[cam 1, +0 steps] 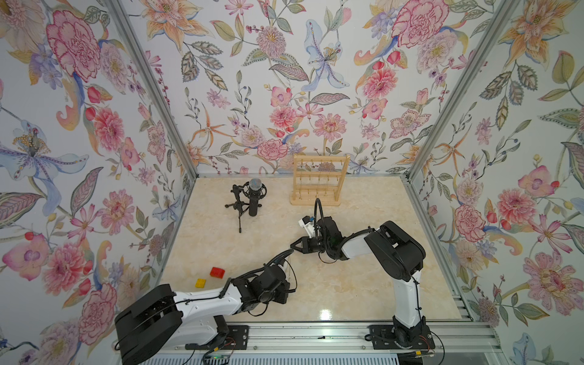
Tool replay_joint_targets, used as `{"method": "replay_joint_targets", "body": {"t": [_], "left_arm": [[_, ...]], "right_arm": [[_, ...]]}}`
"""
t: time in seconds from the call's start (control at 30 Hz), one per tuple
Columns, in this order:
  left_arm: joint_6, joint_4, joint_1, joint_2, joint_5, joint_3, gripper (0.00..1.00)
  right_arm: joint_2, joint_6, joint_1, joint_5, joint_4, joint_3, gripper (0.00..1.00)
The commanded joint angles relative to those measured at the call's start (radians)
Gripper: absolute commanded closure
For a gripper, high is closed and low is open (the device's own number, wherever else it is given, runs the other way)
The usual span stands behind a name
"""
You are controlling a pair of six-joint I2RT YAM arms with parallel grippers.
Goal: Take the necklace off the jewelry display stand
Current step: Place the necklace at the center of the board.
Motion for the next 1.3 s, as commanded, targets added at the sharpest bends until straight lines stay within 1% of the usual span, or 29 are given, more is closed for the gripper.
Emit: {"method": "replay_joint_targets", "body": {"t": [0.0,0.07,0.2,0.3,0.53,0.73,0.87,1.03,1.13,1.27], "left_arm": [[-0.016,-0.135,-0.018,0.026,-0.015,-0.051,1.0],[-0.016,-0.134,-0.017,0.024,-0.015,-0.051,1.0],[-0.018,-0.132,-0.018,0.021,-0.016,-0.054,1.0],[-0.018,-0.132,-0.018,0.016,-0.018,-0.055,1.0],[-0.023,-0.13,-0.02,0.004,-0.018,-0.063,1.0],[-0.028,-0.128,-0.023,-0.009,-0.021,-0.07,1.0],[-0.03,-0.122,-0.024,-0.011,-0.022,-0.075,1.0],[-0.027,-0.12,-0.025,-0.009,-0.021,-0.075,1.0],[-0.027,-0.122,-0.026,-0.011,-0.021,-0.075,1.0],[-0.029,-0.123,-0.026,-0.013,-0.023,-0.075,1.0]], "right_arm": [[-0.013,-0.033,0.015,0.038,-0.064,0.032,0.83],[-0.02,-0.061,0.03,0.069,-0.113,0.047,0.83],[-0.034,-0.104,0.056,0.13,-0.179,0.066,0.87],[-0.03,-0.12,0.065,0.158,-0.221,0.083,0.87],[-0.021,-0.163,0.102,0.286,-0.353,0.141,0.9],[-0.019,-0.175,0.12,0.37,-0.411,0.166,0.93],[-0.098,-0.19,0.126,0.385,-0.352,0.109,0.93],[-0.198,-0.178,0.121,0.362,-0.263,0.036,0.92],[-0.212,-0.184,0.13,0.333,-0.26,0.035,0.93],[-0.196,-0.186,0.146,0.341,-0.281,0.03,0.95]]}}
